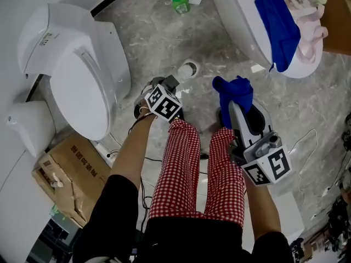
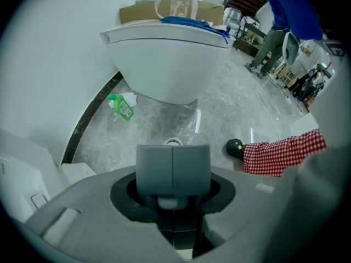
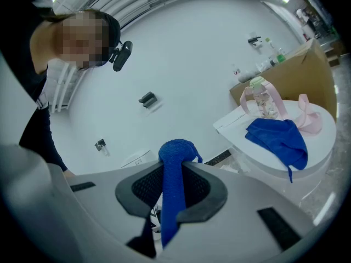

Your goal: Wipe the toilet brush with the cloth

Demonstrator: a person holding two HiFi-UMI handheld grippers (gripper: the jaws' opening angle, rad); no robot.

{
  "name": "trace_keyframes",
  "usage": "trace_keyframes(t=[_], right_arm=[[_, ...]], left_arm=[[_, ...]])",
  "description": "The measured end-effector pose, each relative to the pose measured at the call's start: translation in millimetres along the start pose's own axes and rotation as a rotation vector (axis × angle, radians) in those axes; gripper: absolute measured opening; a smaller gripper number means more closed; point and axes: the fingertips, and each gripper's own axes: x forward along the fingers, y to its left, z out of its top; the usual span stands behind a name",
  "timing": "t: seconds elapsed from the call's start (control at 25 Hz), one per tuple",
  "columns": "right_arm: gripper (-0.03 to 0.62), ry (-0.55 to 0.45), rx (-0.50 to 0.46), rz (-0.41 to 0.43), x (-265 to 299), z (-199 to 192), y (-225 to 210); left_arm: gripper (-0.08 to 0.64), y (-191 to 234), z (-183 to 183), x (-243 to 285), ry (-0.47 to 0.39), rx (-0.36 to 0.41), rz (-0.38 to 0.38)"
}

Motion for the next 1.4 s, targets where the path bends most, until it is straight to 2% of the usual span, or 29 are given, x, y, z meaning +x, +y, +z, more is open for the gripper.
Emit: trace_keyframes(t=[0.2,0.4,0.56,0.84,1.12,1.4], right_arm=[[0.064,0.008,-0.008,0.015,3.8,0.9,9.7],[0.064,-0.01,0.0,0.011,5.4,8.9,14.7],[0.064,-0.023,-0.008,0.041,7.7,19.3,27.4],[0.064,-0.018,-0.036,0.058,12.7,29.5,43.1],[0.064,0.015,-0.078,0.125,16.7,35.0,62.8],[0.064,-0.001,-0.077,0.135,21.8,43.7,74.9]], left_arm=[[0.16,-0.3,-2.2,-14.6,-0.017,-0.003,0.001],[0.16,1.9,-7.4,-24.3,-0.031,-0.037,0.015],[0.16,3.1,-14.3,-33.5,-0.029,-0.058,0.026],[0.16,4.2,-20.4,-45.6,-0.052,-0.115,0.025],[0.16,5.1,-20.7,-62.7,-0.077,-0.179,0.044],[0.16,3.0,-20.5,-81.5,-0.119,-0.222,0.032]])
